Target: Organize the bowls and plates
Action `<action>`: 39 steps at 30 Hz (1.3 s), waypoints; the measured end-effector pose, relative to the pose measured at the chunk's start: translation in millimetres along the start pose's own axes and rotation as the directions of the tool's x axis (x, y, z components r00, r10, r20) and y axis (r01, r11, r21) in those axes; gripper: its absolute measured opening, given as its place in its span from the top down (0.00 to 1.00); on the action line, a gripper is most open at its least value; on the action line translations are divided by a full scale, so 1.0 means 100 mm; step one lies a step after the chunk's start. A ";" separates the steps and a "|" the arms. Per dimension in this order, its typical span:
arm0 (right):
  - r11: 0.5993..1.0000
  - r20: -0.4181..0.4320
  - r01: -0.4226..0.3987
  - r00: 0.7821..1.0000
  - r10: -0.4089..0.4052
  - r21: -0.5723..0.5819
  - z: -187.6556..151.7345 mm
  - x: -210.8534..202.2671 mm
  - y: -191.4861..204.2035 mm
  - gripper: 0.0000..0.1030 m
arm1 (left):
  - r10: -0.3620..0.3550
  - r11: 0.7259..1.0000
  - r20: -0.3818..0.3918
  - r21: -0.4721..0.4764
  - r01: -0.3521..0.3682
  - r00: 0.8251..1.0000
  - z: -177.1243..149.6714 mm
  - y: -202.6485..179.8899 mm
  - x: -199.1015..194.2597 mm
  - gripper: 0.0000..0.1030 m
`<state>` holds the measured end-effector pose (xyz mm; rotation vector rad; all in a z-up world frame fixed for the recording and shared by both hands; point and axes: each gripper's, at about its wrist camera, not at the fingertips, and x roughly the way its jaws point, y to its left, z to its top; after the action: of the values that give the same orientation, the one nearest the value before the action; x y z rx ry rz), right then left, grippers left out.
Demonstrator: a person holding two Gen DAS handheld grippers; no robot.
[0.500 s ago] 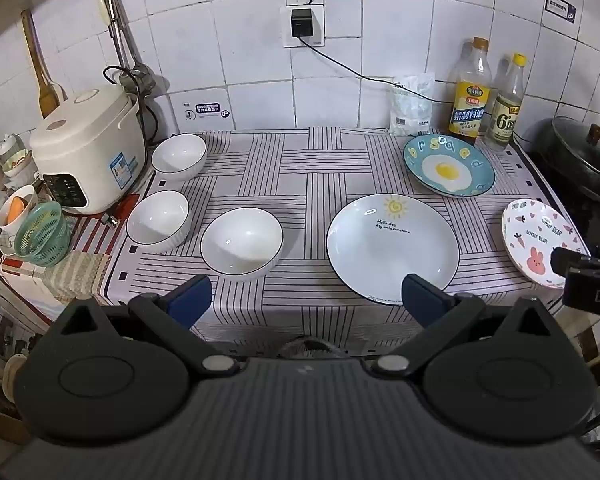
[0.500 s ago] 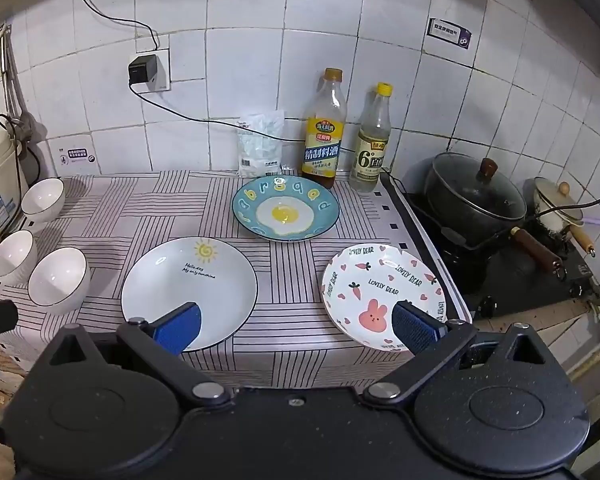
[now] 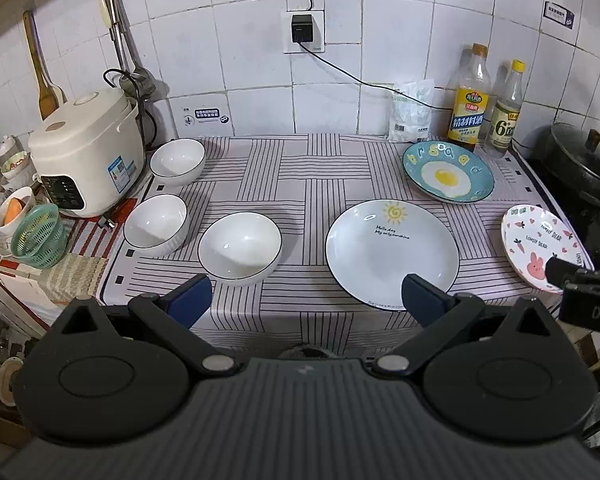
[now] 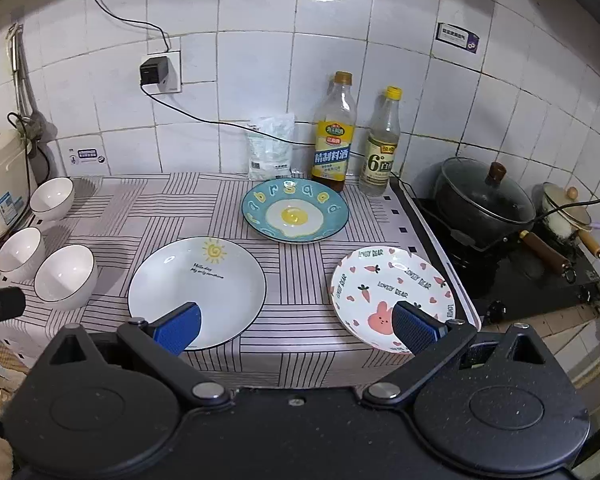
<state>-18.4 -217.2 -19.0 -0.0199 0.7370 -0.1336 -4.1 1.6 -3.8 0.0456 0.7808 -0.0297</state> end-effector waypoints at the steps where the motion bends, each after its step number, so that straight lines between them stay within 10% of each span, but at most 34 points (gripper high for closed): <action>1: 1.000 0.003 -0.003 1.000 0.003 -0.002 -0.01 0.00 0.00 0.00 | -0.002 1.000 0.000 -0.002 0.002 1.000 0.00 0.00 0.00 0.00; 39: 0.999 -0.015 0.012 1.000 -0.013 -0.042 -0.05 0.11 0.10 0.00 | 0.046 0.999 -0.001 -0.029 -0.046 0.999 -0.08 0.04 0.10 0.00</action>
<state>-12.2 -208.3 -30.4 -0.0636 0.7547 -0.1305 -2.4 5.9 -15.8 0.0356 0.7806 0.0251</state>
